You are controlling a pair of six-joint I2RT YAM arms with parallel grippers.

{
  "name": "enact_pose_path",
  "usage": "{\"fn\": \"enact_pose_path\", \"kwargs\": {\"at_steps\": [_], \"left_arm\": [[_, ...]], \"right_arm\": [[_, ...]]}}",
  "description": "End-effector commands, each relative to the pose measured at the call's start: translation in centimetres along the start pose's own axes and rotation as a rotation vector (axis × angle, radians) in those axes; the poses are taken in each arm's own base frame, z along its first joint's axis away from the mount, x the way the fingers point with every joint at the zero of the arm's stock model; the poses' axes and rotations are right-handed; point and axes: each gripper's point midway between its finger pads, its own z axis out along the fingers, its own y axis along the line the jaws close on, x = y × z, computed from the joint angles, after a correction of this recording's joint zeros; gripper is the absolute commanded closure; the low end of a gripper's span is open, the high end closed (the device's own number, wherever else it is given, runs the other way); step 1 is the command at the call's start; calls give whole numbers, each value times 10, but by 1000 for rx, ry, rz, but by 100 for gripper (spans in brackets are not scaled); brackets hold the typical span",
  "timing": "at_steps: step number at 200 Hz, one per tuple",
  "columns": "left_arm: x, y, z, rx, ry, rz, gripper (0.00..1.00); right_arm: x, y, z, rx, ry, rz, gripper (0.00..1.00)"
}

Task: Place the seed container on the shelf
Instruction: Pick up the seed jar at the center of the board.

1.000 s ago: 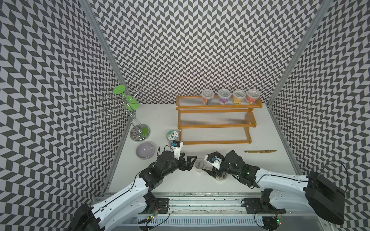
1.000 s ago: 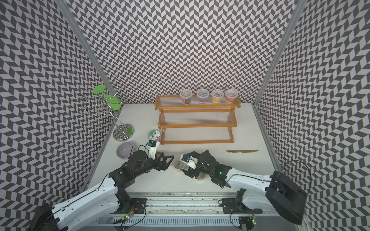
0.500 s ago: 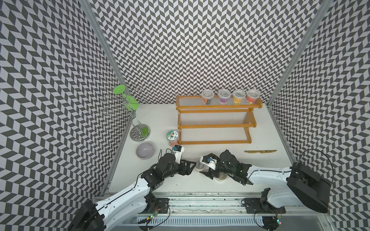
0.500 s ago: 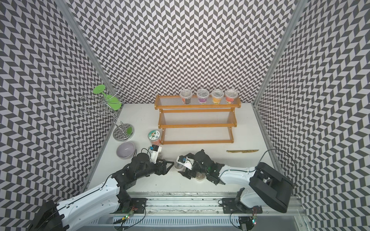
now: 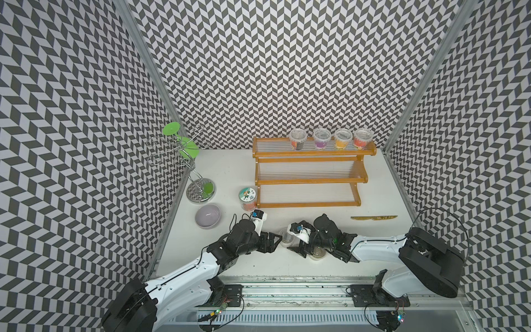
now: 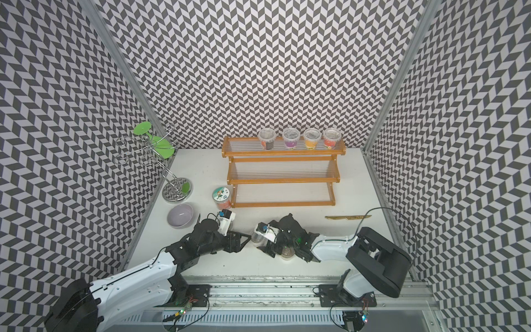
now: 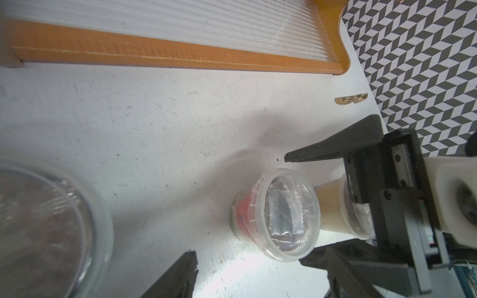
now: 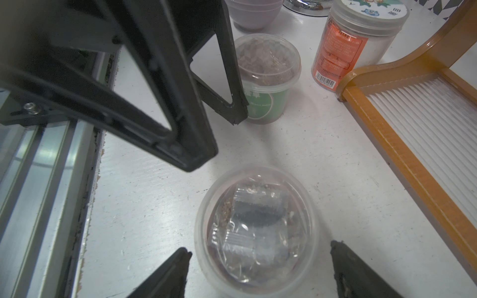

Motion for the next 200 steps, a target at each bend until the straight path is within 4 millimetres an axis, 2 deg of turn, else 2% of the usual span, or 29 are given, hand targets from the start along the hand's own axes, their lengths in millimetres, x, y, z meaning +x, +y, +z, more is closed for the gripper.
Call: {"fn": "enact_pose_path", "kwargs": {"at_steps": [1, 53, 200], "left_arm": [[-17, -11, 0, 25, -37, 17, 19], [-16, -7, 6, -2, -17, 13, 24], [-9, 5, 16, -59, 38, 23, 48]], "right_arm": [[-21, -8, 4, 19, -74, 9, 14], [-23, -1, 11, -32, -99, 6, 17], [-22, 3, 19, -76, -135, 49, 23]]}}
